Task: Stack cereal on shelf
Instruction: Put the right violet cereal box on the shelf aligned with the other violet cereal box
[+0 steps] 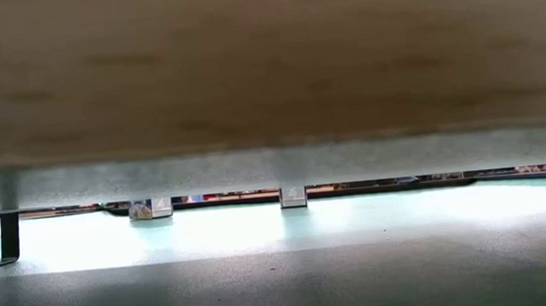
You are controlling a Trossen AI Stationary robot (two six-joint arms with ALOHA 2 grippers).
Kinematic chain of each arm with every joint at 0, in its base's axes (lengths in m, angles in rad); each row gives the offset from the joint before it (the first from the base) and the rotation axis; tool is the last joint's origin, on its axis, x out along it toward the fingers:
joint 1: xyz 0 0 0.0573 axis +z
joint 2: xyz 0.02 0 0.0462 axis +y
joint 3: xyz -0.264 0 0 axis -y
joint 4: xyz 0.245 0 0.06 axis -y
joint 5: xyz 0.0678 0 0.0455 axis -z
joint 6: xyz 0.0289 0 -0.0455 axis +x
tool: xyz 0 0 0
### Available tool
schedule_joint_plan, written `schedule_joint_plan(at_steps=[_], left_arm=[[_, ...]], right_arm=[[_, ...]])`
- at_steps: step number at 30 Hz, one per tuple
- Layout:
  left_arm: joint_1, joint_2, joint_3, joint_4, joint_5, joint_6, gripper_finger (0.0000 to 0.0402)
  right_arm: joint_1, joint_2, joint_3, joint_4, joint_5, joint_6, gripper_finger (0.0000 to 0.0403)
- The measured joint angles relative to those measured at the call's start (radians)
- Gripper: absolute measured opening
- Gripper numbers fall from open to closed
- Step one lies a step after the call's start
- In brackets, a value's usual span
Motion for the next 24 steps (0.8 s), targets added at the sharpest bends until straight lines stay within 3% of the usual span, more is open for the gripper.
schedule_joint_plan(at_steps=[4,11,24], left_arm=[[0.000,0.000,0.000,0.000,0.000,0.000,0.0384],[0.000,0.000,0.000,0.000,0.000,0.000,0.0384],[0.000,0.000,0.000,0.000,0.000,0.000,0.0384]], right_arm=[[0.004,-0.020,0.000,-0.016,0.005,-0.054,0.0370],[0.003,-0.073,0.000,-0.110,0.156,-0.413,0.0370],[0.003,-0.120,0.000,-0.103,0.200,-1.401,0.0370]])
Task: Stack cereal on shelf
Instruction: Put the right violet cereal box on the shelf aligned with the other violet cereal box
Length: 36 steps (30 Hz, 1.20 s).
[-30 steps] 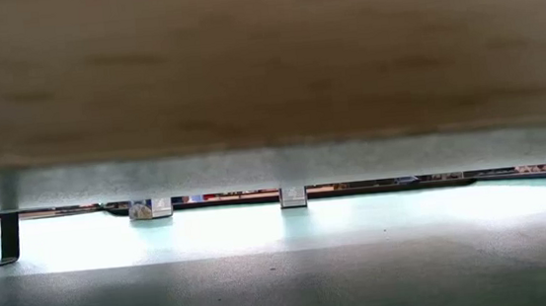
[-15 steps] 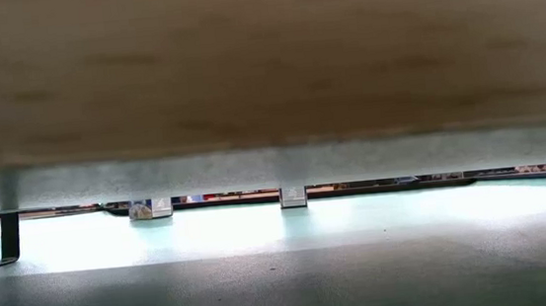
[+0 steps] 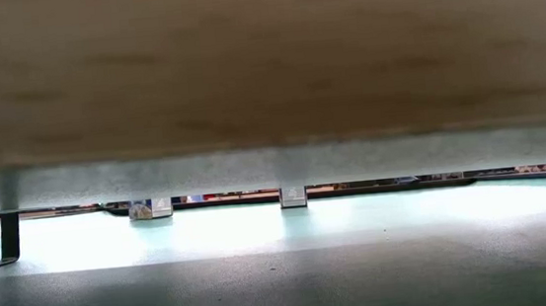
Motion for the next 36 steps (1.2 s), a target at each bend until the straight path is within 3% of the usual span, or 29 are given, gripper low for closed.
schedule_joint_plan(at_steps=[7,15,29,36], left_arm=[[0.000,0.000,0.000,0.000,0.000,0.000,0.0384],[0.000,0.000,0.000,0.000,0.000,0.000,0.0384],[0.000,0.000,0.000,0.000,0.000,0.000,0.0384],[0.000,0.000,0.000,0.000,0.000,0.000,0.0384]], right_arm=[[0.000,0.000,0.000,0.036,0.005,-0.382,0.0370],[0.000,0.000,0.000,0.061,-0.183,-0.850,0.0370],[0.017,0.001,-0.046,0.146,-0.184,-1.300,0.0370],[0.022,-0.006,-0.109,0.166,-0.171,-1.343,0.0370]])
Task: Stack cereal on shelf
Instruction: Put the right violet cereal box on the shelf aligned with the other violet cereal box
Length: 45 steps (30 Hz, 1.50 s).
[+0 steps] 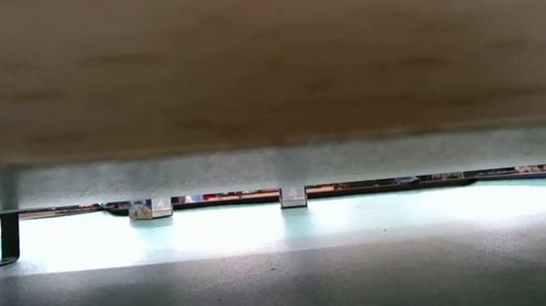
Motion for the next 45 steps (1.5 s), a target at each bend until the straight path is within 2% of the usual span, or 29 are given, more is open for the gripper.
schedule_joint_plan(at_steps=[4,8,32,45], left_arm=[[0.000,0.000,0.000,0.000,0.000,0.000,0.0384],[0.000,0.000,0.000,0.000,0.000,0.000,0.0384],[0.000,0.000,0.000,-0.001,0.000,0.000,0.0384],[0.000,0.000,0.000,-0.001,0.000,0.000,0.0384]], right_arm=[[0.000,-0.008,-0.028,0.036,0.068,0.000,0.0370],[0.000,-0.010,-0.038,0.049,0.078,-0.017,0.0370],[0.000,-0.016,-0.038,0.107,0.055,0.083,0.0370],[0.000,-0.012,-0.038,0.121,-0.004,0.078,0.0370]])
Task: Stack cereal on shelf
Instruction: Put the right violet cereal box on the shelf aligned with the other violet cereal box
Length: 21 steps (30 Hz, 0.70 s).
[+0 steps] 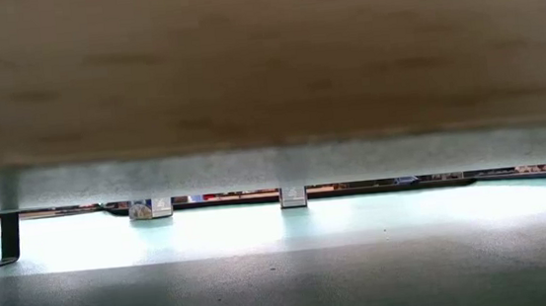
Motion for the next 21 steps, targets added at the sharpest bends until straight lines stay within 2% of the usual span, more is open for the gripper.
schedule_joint_plan(at_steps=[12,21], left_arm=[[0.000,0.000,0.000,0.000,0.000,0.000,0.0384],[0.000,0.000,0.000,0.000,0.000,0.000,0.0384]], right_arm=[[0.000,0.002,-0.015,0.013,0.019,-0.067,0.0370],[0.000,0.000,-0.074,0.092,0.029,-0.068,0.0370]])
